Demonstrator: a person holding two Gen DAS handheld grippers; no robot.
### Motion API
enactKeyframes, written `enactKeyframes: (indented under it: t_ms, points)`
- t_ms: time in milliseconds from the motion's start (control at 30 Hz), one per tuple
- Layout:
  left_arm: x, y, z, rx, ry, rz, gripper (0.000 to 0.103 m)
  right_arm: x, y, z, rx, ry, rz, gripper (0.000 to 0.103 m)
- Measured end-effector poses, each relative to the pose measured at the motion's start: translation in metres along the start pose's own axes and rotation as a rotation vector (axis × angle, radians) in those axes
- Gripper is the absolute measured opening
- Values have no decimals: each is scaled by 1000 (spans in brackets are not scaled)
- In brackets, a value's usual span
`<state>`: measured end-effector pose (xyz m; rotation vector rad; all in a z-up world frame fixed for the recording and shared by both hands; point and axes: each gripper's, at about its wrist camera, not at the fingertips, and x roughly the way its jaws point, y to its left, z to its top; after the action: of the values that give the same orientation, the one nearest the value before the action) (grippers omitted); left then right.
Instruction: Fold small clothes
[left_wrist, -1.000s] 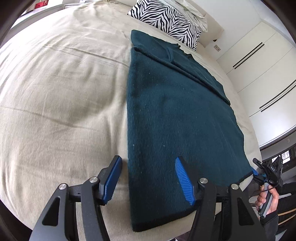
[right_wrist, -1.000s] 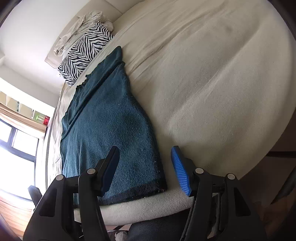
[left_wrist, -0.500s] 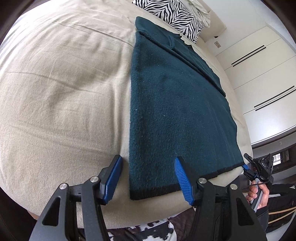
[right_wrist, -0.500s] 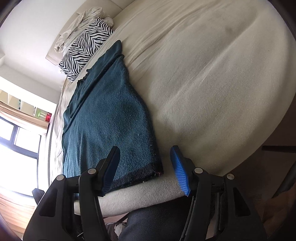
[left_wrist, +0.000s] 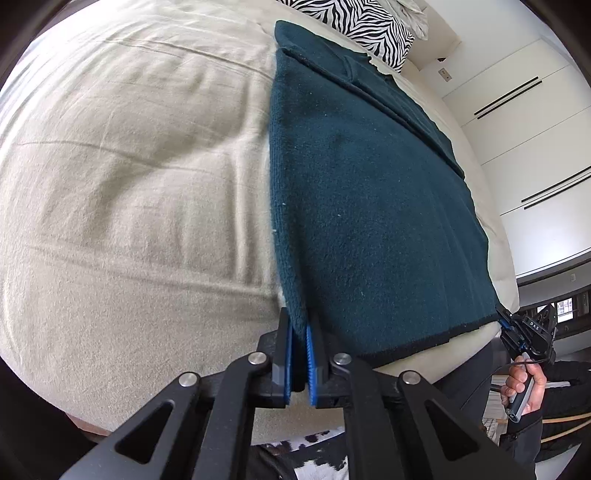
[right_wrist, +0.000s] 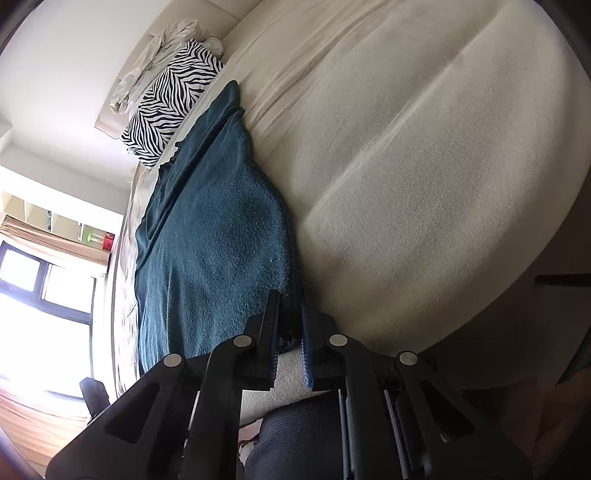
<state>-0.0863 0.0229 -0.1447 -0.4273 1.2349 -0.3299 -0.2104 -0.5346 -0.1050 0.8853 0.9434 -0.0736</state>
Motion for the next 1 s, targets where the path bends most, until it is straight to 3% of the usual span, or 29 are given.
enactKeyframes:
  t_ms: [233,667,1000]
  points:
    - [-9,11,-5,-53,-10,-63,8,0,-2,-2,8,-31,11,7]
    - [-36,21,0,-150,-46,-256,7,-14,7,-1,21,-90,80,6]
    - [-55,26,43,-271,-90,-398,7,-28,35,31,4,-129,170,6]
